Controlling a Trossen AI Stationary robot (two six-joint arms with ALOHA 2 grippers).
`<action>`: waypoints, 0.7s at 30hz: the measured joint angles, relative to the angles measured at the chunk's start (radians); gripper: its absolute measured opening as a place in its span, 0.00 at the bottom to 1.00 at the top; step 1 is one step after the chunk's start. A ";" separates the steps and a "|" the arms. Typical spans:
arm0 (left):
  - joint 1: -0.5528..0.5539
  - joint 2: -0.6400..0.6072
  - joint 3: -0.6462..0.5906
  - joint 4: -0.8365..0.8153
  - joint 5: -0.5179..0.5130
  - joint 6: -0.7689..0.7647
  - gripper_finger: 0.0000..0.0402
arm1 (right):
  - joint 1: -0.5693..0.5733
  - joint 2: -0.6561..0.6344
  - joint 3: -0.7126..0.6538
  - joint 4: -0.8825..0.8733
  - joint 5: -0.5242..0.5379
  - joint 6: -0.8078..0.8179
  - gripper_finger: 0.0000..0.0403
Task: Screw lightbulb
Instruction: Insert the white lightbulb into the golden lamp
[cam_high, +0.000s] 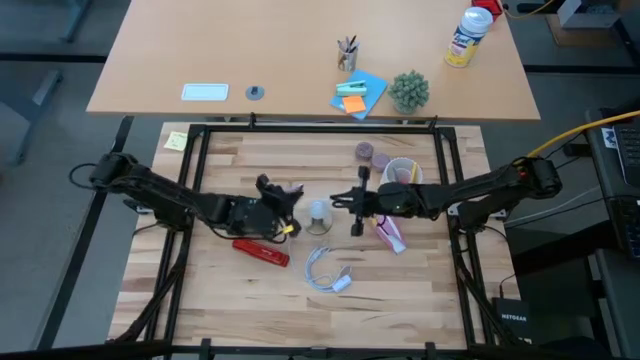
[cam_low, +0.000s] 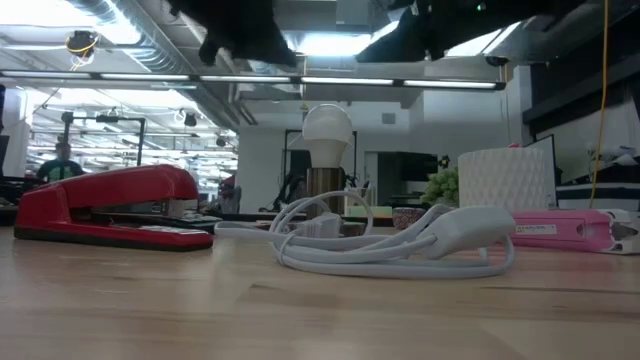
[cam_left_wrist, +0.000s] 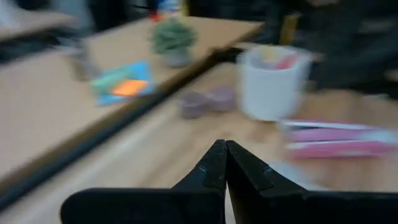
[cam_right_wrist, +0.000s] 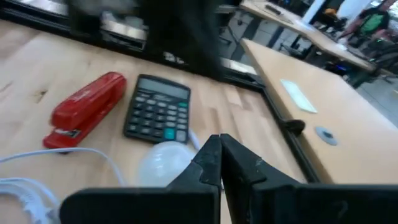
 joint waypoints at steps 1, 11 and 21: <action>-0.011 -0.008 0.000 0.001 0.038 -0.025 0.00 | -0.008 -0.005 0.000 0.000 0.000 -0.005 0.02; -0.098 0.099 0.000 -0.006 0.158 -0.208 0.00 | -0.158 0.086 0.000 -0.010 -0.202 0.061 0.02; -0.059 0.227 0.000 0.069 0.138 -0.238 0.00 | -0.169 0.170 0.000 -0.005 -0.318 0.109 0.02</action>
